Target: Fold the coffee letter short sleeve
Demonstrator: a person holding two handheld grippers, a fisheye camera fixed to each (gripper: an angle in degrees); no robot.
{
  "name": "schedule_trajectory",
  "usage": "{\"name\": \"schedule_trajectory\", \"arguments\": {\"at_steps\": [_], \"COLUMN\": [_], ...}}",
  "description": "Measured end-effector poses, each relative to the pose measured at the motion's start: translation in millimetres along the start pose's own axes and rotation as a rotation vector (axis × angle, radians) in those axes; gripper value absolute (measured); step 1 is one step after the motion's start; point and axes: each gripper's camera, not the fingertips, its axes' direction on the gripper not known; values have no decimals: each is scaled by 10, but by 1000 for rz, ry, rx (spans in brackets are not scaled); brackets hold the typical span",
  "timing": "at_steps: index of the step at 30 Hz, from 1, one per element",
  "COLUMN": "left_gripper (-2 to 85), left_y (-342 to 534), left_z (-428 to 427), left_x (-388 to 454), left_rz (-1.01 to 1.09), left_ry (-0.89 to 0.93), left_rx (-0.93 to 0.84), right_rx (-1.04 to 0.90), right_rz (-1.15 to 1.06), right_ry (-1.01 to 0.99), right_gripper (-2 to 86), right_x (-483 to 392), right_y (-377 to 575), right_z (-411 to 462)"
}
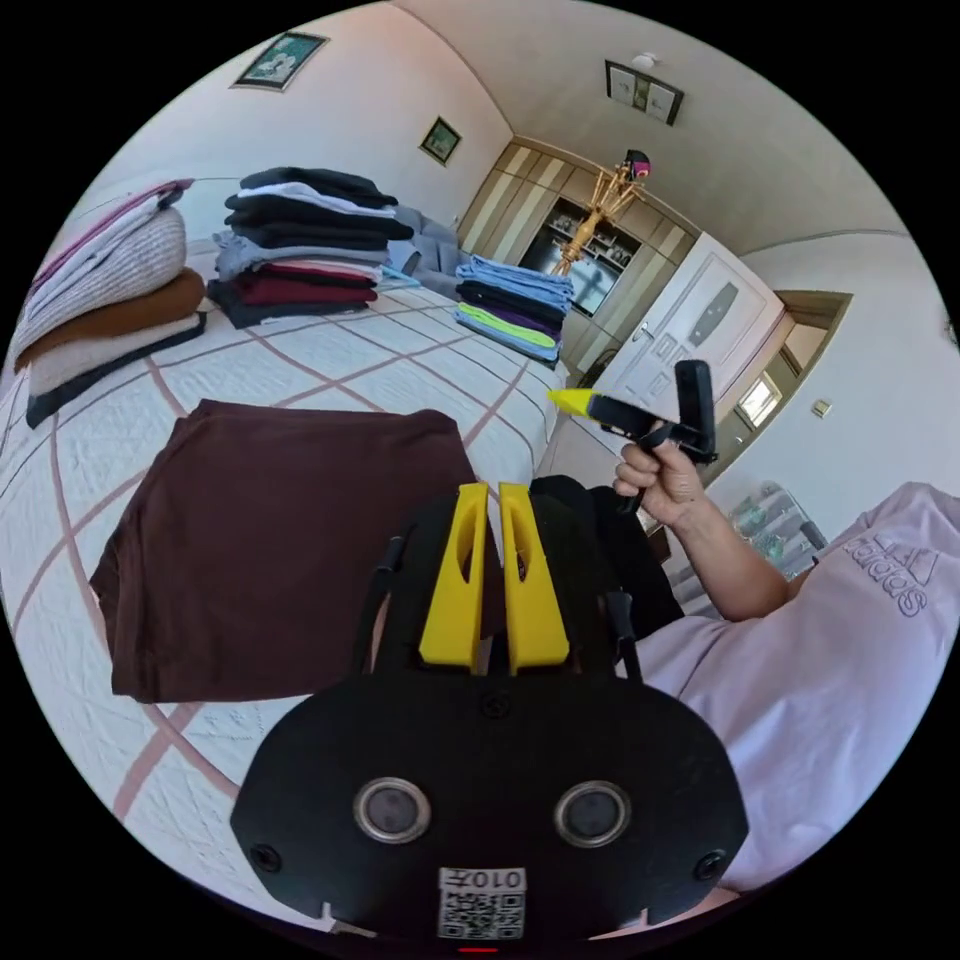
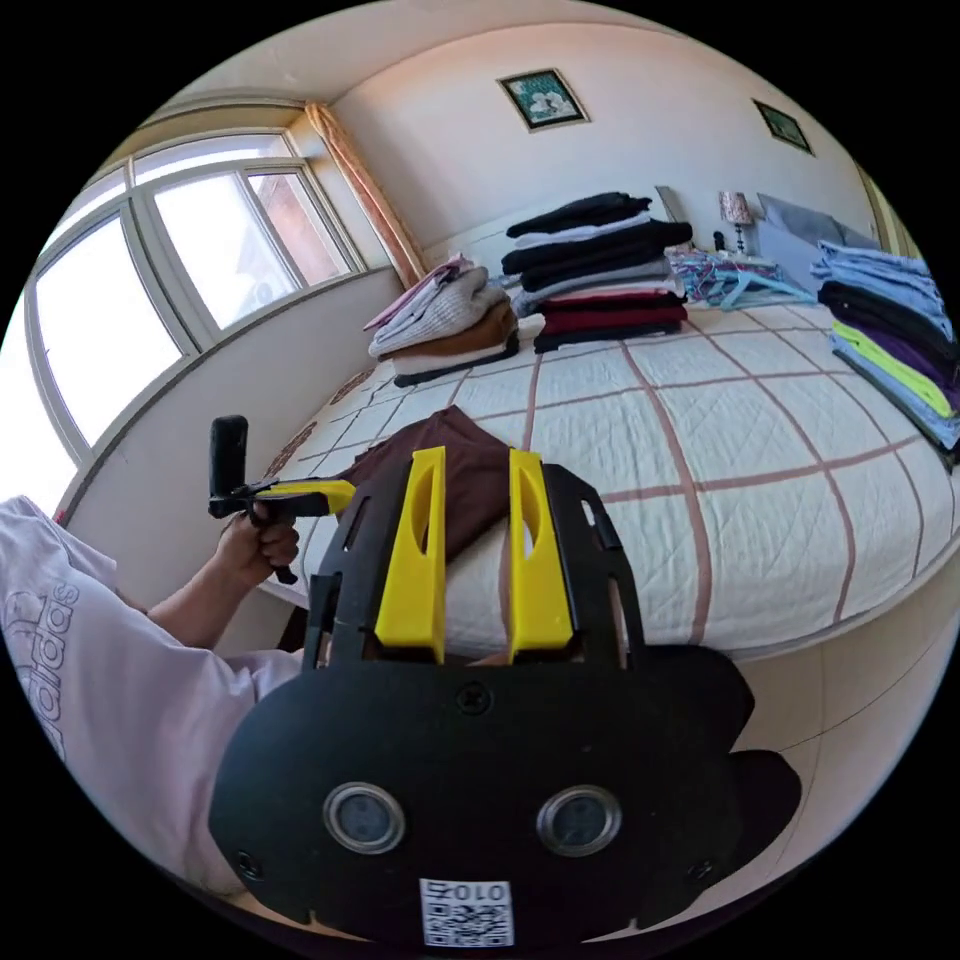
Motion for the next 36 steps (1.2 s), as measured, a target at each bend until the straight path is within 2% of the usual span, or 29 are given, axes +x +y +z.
{"name": "schedule_trajectory", "arguments": {"at_steps": [3, 6, 10, 15, 20, 22, 25, 29, 36], "left_gripper": [5, 8, 23, 57, 93, 110, 126, 135, 121], "left_y": [147, 255, 428, 529, 557, 573, 644, 799, 1211], "left_z": [-274, -404, -463, -563, -608, -588, -611, -737, -755], "left_x": [-52, -83, -303, -476, -674, -814, -1014, -1240, -1540], "left_rz": [4, 10, -72, -117, -162, -216, -302, -390, -508], "left_ry": [-78, -159, -126, -94, -3, 25, 96, 152, 137], "left_rx": [93, 94, 85, 107, 144, 133, 146, 174, 99], "right_rx": [-102, -185, -245, -194, -157, -130, -122, -218, -321], "right_rz": [18, 58, 88, 15, -183, -280, -499, -831, -1032], "right_ry": [17, 67, 16, 100, 233, 225, 124, -34, -188], "right_gripper": [116, 120, 95, 58, 54, 52, 50, 48, 46], "right_x": [124, 273, 376, 52, -622, -881, -1341, -1863, -2203], "right_y": [-232, -507, -782, -936, -1048, -1064, -1062, -939, -813], "right_z": [419, 763, 1081, 948, 745, 691, 659, 809, 1032]}}
